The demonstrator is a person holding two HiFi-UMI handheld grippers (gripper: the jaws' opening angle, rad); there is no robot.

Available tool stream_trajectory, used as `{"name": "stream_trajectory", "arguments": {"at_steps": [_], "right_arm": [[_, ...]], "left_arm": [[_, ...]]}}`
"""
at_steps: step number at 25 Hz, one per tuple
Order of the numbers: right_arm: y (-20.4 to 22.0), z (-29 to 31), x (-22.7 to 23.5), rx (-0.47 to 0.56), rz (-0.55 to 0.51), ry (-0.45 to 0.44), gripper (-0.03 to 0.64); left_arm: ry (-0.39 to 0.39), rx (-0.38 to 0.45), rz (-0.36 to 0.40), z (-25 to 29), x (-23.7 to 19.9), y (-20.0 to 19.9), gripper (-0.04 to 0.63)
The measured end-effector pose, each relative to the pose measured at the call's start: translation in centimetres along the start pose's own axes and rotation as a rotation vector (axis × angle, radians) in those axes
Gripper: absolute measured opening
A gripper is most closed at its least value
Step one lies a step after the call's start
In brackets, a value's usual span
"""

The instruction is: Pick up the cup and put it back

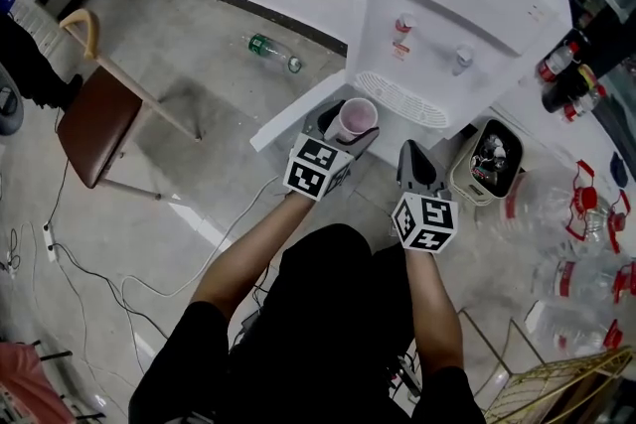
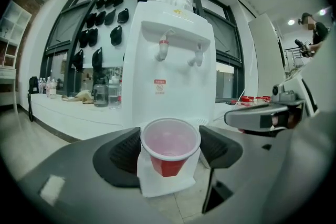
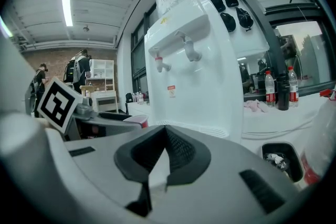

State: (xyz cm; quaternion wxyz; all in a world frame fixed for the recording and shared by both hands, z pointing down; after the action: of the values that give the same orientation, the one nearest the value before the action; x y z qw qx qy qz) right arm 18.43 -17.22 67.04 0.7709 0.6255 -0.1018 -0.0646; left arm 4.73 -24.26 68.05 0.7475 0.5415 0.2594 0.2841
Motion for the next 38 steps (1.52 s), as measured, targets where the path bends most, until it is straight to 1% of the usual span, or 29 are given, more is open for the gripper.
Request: {"name": "stream_trajectory", "arguments": {"at_steps": [6, 11, 13, 20, 25, 29, 35, 38], "right_arm": [[-1.1, 0.2, 0.9, 0.01, -0.005, 0.022, -0.005], [-1.7, 0.6, 1.5, 0.018, -0.004, 0.034, -0.005], [-1.6, 0.7, 1.5, 0.018, 0.001, 0.039, -0.005], [-1.3, 1.0, 1.5, 0.014, 0.001, 0.05, -0.005], [-1.2, 0.8, 2.1, 0.013, 0.005, 0.068, -0.005], [-1.2, 0.7, 2.5, 0.012, 0.006, 0.079, -0.005], [-0.9, 0.7, 2.6, 0.01, 0.007, 0.084, -0.005], [-0.8, 0.6, 2.8, 0.005, 0.005, 0.088, -0.005]], "left_arm": [[-0.004, 0.049, 0.002, 1.9, -0.2, -3.3, 0.348], [-0.008, 0.055, 0.032, 3.7, -0.8, -5.0, 0.348], [-0.01, 0.055, 0.03, 4.4, -1.2, -5.4, 0.348], [-0.002, 0.044, 0.013, 6.8, -1.9, -6.0, 0.348], [0.006, 0.04, -0.019, 7.9, -1.9, -5.5, 0.348], [-0.001, 0.043, -0.034, 8.5, -2.0, -5.3, 0.348], [-0.03, 0.05, -0.032, 8.8, -2.2, -5.3, 0.348], [-0.029, 0.058, -0.037, 8.9, -2.2, -5.2, 0.348]]}}
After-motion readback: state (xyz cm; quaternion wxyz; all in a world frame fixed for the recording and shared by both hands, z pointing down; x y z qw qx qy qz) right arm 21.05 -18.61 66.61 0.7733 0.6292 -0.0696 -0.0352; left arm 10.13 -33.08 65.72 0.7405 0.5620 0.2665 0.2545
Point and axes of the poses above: the fingertips, and each gripper's own axes: z forward along the fingers, x to its right, y out of its underside, the point moved 5 cm from there along -z, backward along the fingers, and after that the axes turned 2 degrees about -z, right-handed, at the moved point
